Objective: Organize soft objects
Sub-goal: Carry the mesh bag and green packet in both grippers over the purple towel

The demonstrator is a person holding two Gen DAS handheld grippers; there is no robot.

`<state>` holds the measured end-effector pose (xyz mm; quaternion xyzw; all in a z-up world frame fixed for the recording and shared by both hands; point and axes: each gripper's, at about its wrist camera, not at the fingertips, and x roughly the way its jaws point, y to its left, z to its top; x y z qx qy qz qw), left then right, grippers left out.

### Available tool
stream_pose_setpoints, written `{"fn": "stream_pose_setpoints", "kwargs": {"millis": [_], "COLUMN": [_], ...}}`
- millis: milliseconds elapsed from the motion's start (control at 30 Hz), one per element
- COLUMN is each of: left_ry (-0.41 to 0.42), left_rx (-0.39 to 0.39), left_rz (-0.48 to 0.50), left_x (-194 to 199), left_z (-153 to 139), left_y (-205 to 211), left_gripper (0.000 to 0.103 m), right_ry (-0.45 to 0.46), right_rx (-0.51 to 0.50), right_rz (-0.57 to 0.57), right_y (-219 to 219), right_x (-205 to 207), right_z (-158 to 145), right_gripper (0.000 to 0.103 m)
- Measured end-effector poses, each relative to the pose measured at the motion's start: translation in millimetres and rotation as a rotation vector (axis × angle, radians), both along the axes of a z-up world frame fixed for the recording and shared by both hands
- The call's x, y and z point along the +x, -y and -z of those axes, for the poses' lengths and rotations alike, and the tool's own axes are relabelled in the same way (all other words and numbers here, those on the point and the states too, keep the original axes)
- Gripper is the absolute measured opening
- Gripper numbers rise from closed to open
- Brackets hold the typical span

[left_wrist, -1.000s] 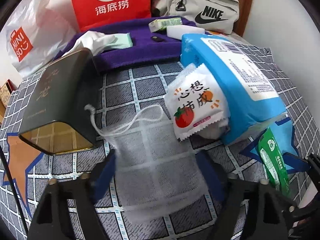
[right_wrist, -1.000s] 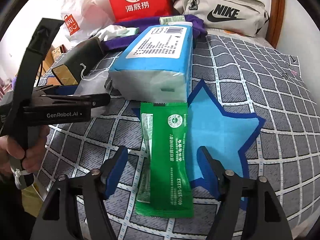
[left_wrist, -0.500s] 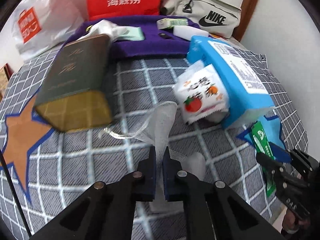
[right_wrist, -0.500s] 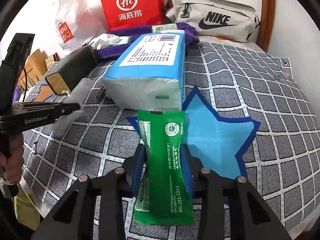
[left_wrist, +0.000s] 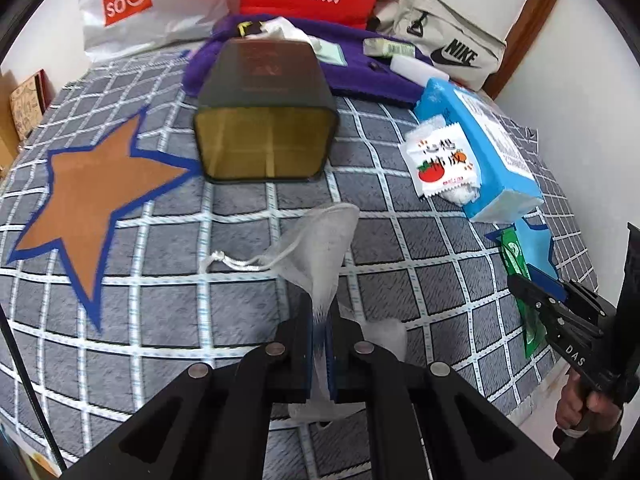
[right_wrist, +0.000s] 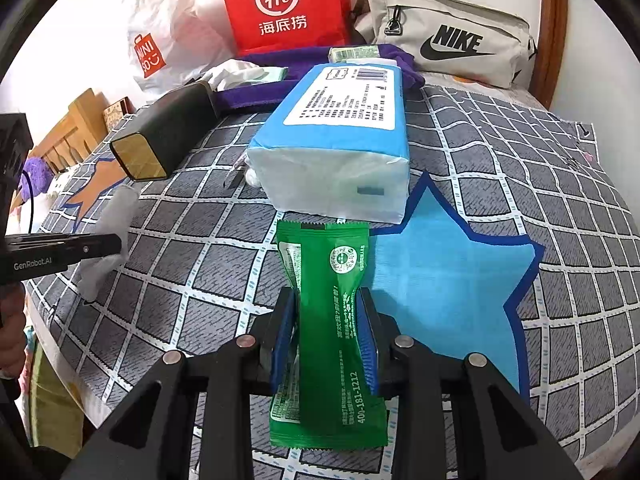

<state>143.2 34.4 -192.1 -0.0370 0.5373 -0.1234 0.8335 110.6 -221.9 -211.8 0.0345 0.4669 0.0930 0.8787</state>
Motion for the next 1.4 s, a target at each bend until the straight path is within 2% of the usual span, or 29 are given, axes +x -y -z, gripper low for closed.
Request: {"fn": "stream_pose_setpoints", "kwargs": {"millis": [267, 667, 967, 1400], "left_ry": [0.035, 0.167, 0.259, 0.337], "left_rx": [-0.034, -0.016, 0.041, 0.056], "left_rz": [-0.050, -0.083, -0.101, -0.096], "left_x": [-3.3, 4.4, 24.6, 72.3], "left_z": [-27.1, -92.2, -132.9, -166.7], "left_y": [-20.3, -21.4, -15.6, -3.4], "left_gripper": [0.006, 0.006, 0.006, 0.006], "right_ry": [0.036, 0.136, 0.164, 0.204], "right_rx": [-0.002, -0.011, 0.011, 0.009], "right_rz": [-0.018, -0.067, -0.028, -0.026], "right_y": [-6.8, -17.1, -5.8, 4.9], "right_x": [-1.7, 1.5, 25.5, 77.6], "right_z": [-25.5, -87.8, -111.9, -136.1], "right_gripper": [0.028, 0.028, 0.028, 0.028]}}
